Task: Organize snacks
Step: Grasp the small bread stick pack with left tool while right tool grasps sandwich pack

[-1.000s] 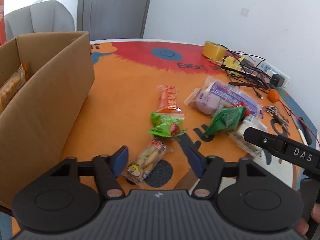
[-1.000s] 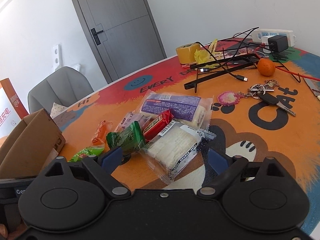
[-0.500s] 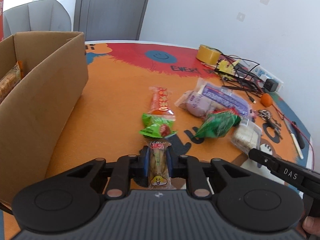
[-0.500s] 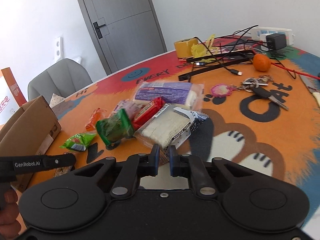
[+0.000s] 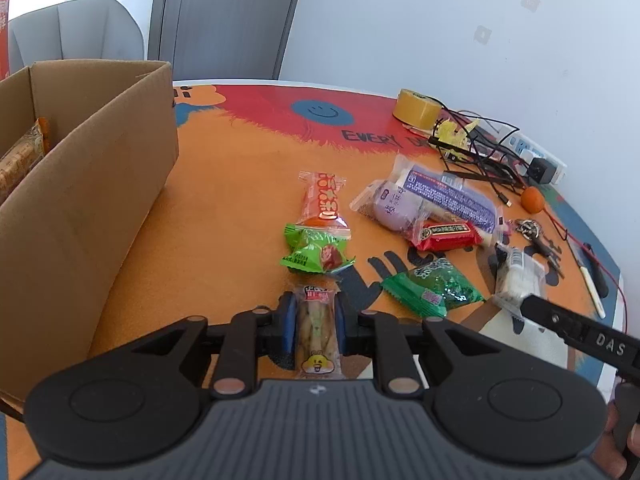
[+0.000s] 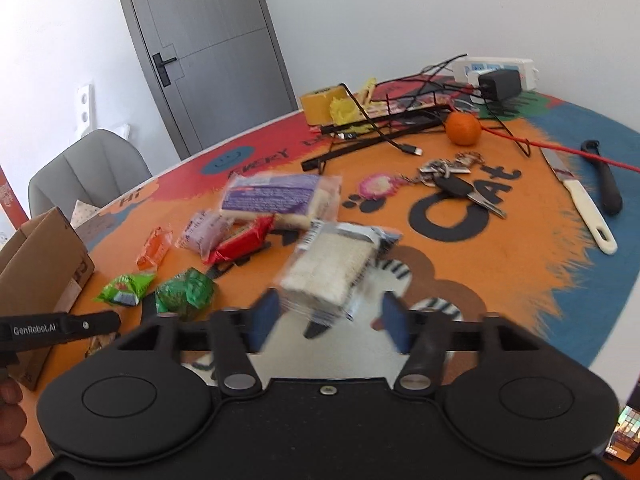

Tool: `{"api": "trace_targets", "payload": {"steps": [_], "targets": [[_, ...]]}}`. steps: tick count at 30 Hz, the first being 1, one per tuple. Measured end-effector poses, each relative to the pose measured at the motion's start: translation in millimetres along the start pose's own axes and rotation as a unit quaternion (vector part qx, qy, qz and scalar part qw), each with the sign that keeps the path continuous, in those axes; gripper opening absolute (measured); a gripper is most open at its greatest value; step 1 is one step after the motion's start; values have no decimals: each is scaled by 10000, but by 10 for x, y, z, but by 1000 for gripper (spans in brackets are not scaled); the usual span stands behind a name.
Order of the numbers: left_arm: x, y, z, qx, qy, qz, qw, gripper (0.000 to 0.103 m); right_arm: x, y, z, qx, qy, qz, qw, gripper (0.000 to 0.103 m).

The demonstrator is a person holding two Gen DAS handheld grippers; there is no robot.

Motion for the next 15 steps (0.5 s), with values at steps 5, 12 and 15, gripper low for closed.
{"api": "trace_targets", "payload": {"steps": [5, 12, 15], "targets": [[-8, 31, 3, 92, 49, 28, 9999, 21, 32, 140, 88, -149, -27, -7, 9999, 81], [-20, 34, -13, 141, 140, 25, 9998, 23, 97, 370, 190, -477, -54, -58, 9988, 90], [-29, 35, -33, 174, 211, 12, 9996, 23, 95, 424, 227, -549, -126, -70, 9984, 90]]}}
Point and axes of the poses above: each gripper's, at about its wrist camera, not at the fingertips, and y roughly the way its jaws point, z to its left, x to its top, the point moved 3 cm from there along y, roughly the way its jaws point
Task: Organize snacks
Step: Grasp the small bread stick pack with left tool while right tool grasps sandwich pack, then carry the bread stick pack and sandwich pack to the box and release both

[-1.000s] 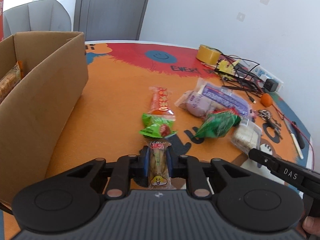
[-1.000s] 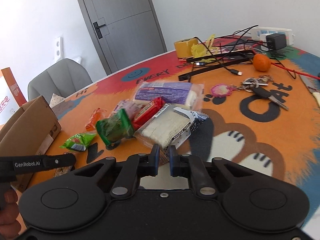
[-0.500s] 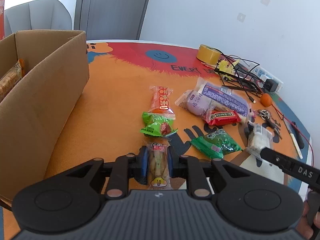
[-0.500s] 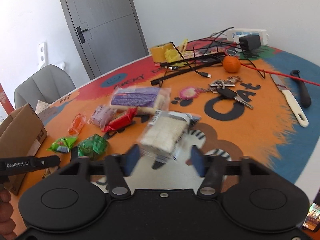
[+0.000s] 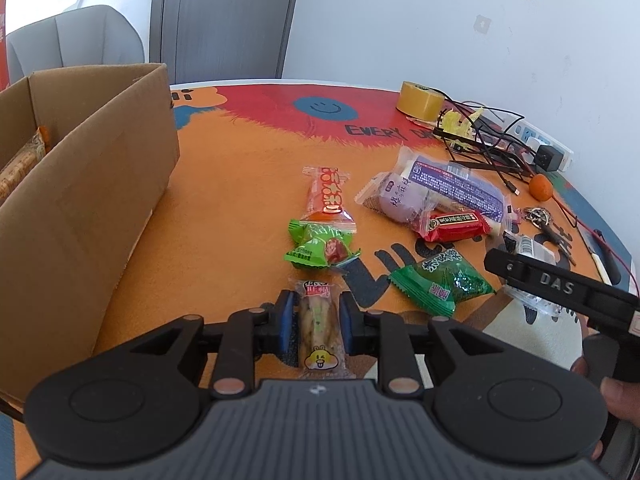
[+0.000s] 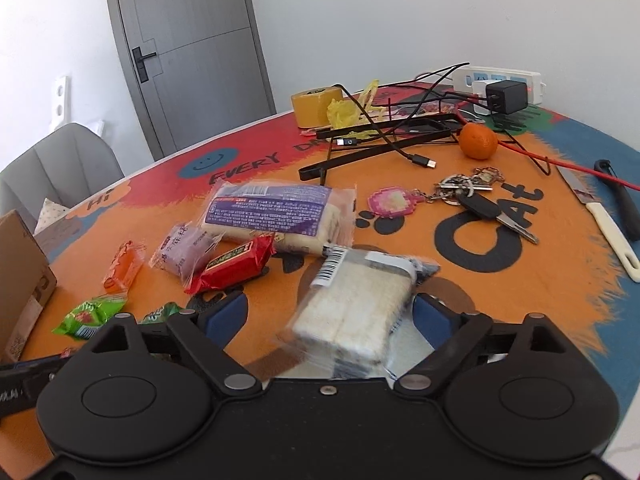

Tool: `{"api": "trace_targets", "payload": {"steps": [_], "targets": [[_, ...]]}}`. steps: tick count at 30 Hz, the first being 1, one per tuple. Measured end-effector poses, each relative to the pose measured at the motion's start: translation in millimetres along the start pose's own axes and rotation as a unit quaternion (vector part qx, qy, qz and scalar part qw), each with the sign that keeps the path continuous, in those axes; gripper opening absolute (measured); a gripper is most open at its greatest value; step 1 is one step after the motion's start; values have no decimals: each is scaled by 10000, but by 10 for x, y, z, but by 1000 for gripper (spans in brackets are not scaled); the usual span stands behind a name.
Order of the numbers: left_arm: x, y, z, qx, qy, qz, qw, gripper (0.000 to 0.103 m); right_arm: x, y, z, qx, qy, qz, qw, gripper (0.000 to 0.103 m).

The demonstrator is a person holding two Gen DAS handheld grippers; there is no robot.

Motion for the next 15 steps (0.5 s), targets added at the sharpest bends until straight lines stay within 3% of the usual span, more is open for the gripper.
{"api": "trace_targets", "payload": {"steps": [1, 3, 5, 6, 15], "targets": [[-7, 0, -6, 15, 33, -19, 10000, 23, -7, 3, 12, -26, -61, -2, 10000, 90], [-17, 5, -25, 45, 112, -64, 9999, 23, -17, -14, 13, -75, -145, -34, 9999, 79], [-24, 9, -33, 80, 157, -90, 9998, 21, -18, -45, -7, -109, -230, -46, 9997, 57], [-26, 6, -31, 104, 156, -97, 9998, 19, -14, -60, -29, -62, -194, -38, 9998, 53], [2, -118, -11, -59, 47, -218, 9997, 16, -41, -250, -70, 361, -24, -79, 9993, 48]]}}
Point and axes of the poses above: each gripper's, at about its wrist camera, not at the fingertips, and y roughly the way its jaws point, z to its left, x to its top, the point moved 3 cm from there along y, roughly the way its jaws point
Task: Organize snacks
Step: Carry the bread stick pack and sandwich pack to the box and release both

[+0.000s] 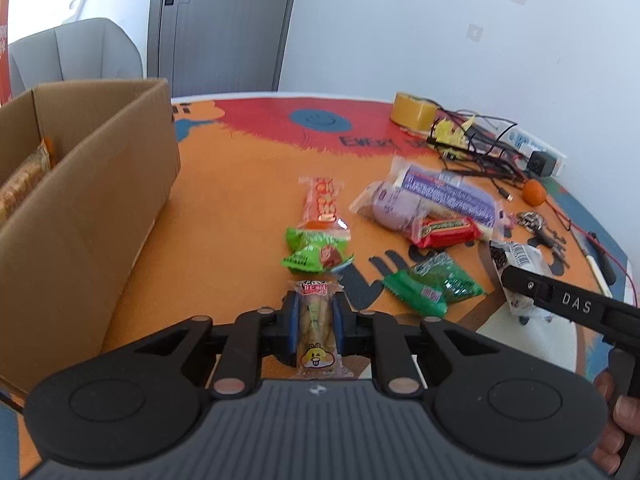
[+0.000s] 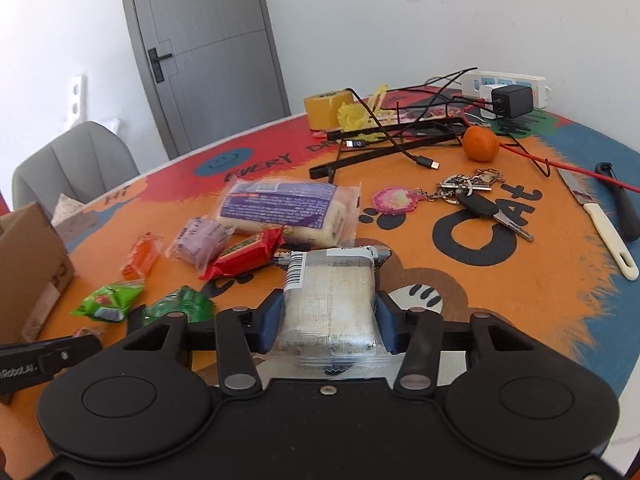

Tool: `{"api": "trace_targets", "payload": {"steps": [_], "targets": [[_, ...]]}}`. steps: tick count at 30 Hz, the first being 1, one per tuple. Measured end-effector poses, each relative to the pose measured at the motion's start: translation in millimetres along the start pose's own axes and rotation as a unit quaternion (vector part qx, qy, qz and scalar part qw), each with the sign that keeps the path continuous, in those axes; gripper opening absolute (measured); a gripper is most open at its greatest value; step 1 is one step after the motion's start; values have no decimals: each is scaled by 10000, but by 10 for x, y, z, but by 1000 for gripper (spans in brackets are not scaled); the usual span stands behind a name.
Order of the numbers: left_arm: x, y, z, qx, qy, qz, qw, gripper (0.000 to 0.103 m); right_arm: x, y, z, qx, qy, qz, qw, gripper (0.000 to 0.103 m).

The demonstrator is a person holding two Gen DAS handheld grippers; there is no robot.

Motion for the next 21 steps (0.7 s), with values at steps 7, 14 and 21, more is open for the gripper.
{"api": "trace_targets", "payload": {"steps": [7, 14, 21], "targets": [[112, -195, -17, -54, -1, -256, 9997, 16, 102, -188, 46, 187, 28, -234, 9995, 47], [193, -345, -15, -80, -24, -439, 9990, 16, 171, -309, 167, 442, 23, -380, 9983, 47], [270, -482, 37, -65, -68, -591, 9982, 16, 227, -388, 339, 665, -47, -482, 9966, 47]]}}
Point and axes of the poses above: each gripper's, at about its wrist camera, not at the fingertips, and y roughly the way its jaws point, z to its left, x to its top, the point moved 3 cm from there along y, roughly the way its jaws point
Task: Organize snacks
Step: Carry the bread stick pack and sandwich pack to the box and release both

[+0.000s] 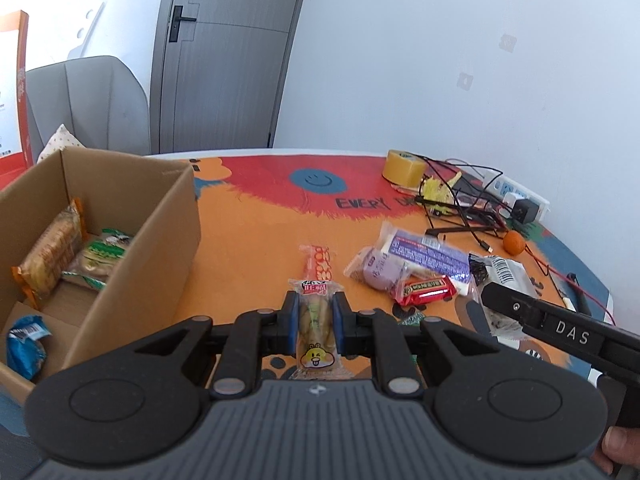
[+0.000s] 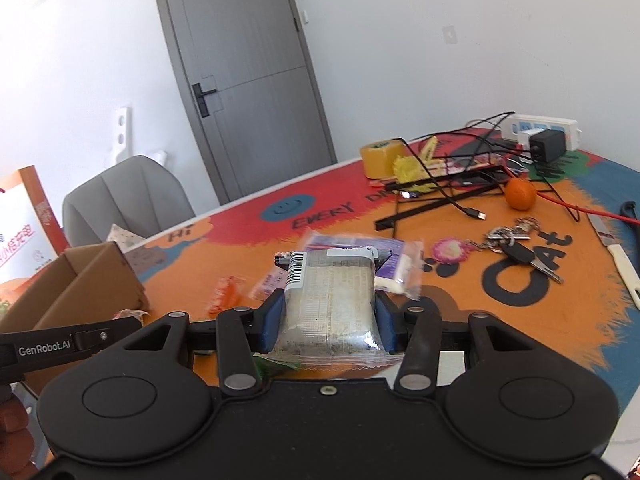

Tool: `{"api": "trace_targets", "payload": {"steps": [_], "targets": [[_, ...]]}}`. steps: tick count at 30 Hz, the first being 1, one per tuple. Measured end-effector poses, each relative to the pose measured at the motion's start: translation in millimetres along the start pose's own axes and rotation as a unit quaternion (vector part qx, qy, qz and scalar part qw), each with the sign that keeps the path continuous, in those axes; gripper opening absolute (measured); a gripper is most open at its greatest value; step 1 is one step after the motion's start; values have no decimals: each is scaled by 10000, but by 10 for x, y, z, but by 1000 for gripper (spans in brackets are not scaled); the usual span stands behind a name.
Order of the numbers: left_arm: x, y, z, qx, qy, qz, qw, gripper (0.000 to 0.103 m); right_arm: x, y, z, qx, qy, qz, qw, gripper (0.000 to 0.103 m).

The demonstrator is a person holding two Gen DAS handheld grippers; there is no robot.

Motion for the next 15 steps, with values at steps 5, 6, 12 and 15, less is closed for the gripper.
{"api": "trace_targets", "payload": {"steps": [5, 6, 12, 15], "targets": [[77, -97, 72, 33, -51, -117, 9999, 16, 38, -6, 139, 149, -35, -26, 9999, 47], [94, -119, 85, 41, -58, -149, 9999, 16, 49, -6, 175, 185, -57, -36, 9998, 47], [207, -243, 188, 81, -94, -335, 9994, 16, 112, -11, 403, 398, -179, -82, 9990, 47], [245, -289, 243, 127, -107, -399, 9991, 16, 141, -5, 504, 491, -230, -97, 9985, 47]]}}
Point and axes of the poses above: each gripper's, at about its wrist camera, not at the fingertips, and y roughly the way its jaws point, z to its left, x to its top, the point moved 3 cm from there along y, roughly the way its jaws point
